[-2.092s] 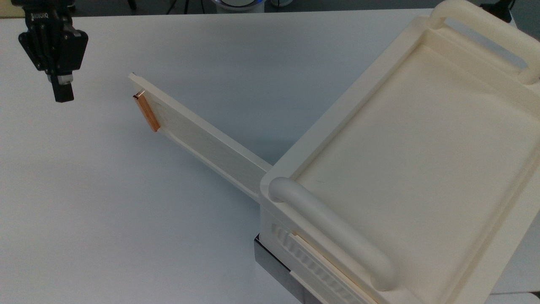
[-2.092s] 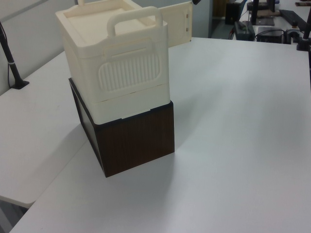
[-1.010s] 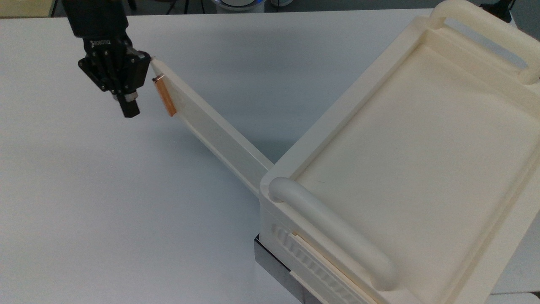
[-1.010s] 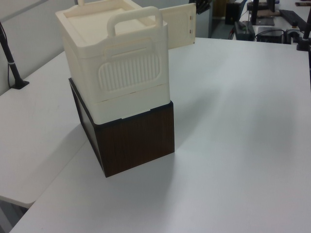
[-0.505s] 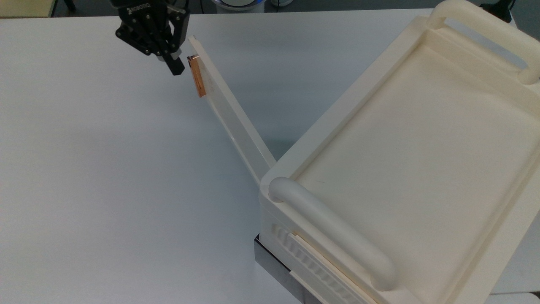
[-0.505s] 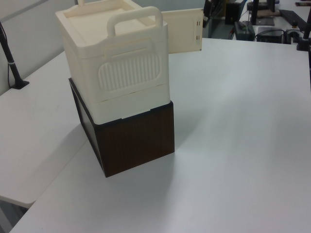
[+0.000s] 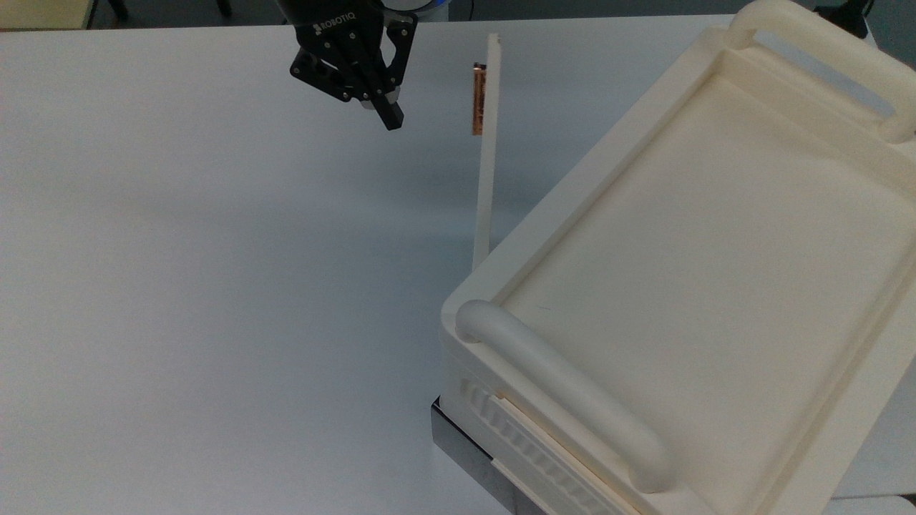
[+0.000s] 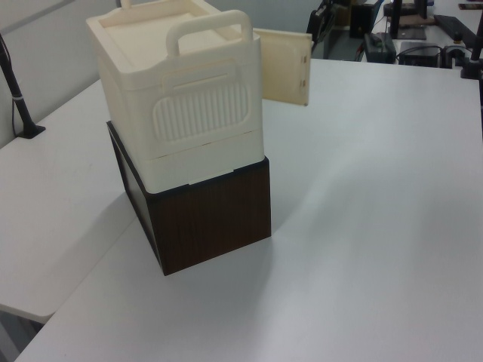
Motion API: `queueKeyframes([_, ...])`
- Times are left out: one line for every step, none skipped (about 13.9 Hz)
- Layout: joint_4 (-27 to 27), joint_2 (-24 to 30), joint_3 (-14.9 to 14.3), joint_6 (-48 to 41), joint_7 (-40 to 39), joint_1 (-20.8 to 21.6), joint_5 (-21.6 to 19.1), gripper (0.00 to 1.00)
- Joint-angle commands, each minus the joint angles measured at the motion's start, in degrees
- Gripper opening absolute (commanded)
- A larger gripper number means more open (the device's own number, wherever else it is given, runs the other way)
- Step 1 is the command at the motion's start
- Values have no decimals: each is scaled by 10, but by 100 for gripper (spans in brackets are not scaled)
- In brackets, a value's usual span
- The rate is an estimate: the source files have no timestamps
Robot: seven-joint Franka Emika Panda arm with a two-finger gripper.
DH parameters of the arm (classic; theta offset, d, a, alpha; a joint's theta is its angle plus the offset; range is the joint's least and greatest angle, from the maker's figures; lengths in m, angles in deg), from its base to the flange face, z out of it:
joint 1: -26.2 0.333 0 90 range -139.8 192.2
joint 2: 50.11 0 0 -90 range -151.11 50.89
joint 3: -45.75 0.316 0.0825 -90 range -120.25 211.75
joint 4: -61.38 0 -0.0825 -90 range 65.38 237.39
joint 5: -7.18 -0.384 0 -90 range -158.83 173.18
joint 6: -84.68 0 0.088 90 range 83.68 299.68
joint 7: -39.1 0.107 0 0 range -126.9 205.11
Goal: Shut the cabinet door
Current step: 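Push the door's free end with the gripper, swinging it toward the cabinet body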
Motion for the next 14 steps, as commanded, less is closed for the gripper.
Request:
queueKeyframes([8, -2, 38, 16, -10, 6, -29, 0])
queueKeyframes([0, -10, 46, 29, -7, 12, -38, 0])
queueKeyframes([-8, -21, 49, 46, -6, 22, -49, 0])
queueKeyframes([-13, -34, 49, 67, -4, 37, -63, 0])
queueKeyframes([-22, -49, 49, 94, 6, 52, -76, 0])
queueKeyframes([-31, -62, 50, 128, 21, 67, -83, 0])
queueKeyframes([-35, -75, 54, 165, 39, 82, -85, 0])
queueKeyframes([-35, -82, 58, 196, 54, 90, -85, 0])
queueKeyframes([-33, -83, 61, 214, 60, 93, -85, 0])
queueKeyframes([-33, -83, 62, 218, 60, 94, -86, 0])
queueKeyframes([-33, -83, 63, 218, 61, 95, -87, 0])
queueKeyframes([-33, -83, 63, 218, 61, 95, -88, 0])
queueKeyframes([-32, -80, 63, 215, 61, 93, -90, 0])
queueKeyframes([-32, -79, 63, 216, 62, 91, -92, 0])
